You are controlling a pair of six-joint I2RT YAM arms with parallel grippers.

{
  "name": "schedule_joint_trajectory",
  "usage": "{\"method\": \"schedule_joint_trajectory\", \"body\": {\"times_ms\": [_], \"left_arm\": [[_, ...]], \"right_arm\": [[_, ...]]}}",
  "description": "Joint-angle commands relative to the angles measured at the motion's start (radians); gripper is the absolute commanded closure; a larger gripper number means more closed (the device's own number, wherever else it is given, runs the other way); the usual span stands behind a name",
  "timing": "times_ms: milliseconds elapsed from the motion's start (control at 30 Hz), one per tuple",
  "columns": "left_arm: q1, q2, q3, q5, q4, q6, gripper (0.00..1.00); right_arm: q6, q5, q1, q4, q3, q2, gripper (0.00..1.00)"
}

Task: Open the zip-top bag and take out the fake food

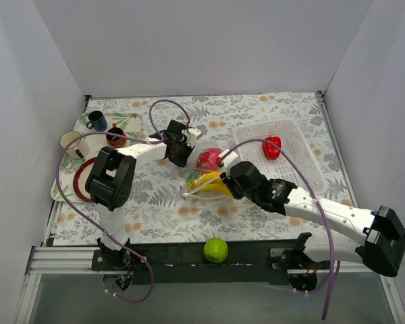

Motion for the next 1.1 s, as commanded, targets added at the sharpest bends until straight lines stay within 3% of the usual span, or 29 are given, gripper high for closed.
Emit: {"method": "schedule_joint_trajectory", "body": {"times_ms": [0, 233, 333, 700, 833, 933, 1067], "left_arm": [[0.095, -0.052, -0.099, -0.235, -0.061, 0.049, 1.00], [0.103, -0.177, -0.112, -0.196, -0.116, 0.020, 1.00], [0.103, -0.189, -0.116, -0.206, -0.116, 0.026, 1.00], [0.109, -0.132, -0.201, -0.367, -0.006, 0.088, 1.00], [0.111, -0.125, -0.225, -0.369, 0.009, 0.091, 1.00], [0.115, -0.123, -0.254, -0.370, 0.028, 0.103, 1.00], [0.126, -0.123, -0.268, -0.364, 0.037, 0.109, 1.00]], "right_arm": [[0.036, -0.005, -0.015, -0.107, 0.109, 0.091, 0.99], [0.079, -0.162, 0.005, -0.099, 0.266, 0.328, 0.99], [0.124, -0.201, 0.009, -0.160, 0.320, 0.345, 0.99], [0.198, -0.227, 0.009, -0.438, 0.409, 0.233, 0.99], [0.143, -0.302, 0.003, -0.397, 0.351, 0.121, 0.99], [0.136, -0.232, -0.001, -0.342, 0.259, 0.025, 0.99], [0.193, -0.094, -0.063, -0.486, 0.272, 0.023, 0.99]]}}
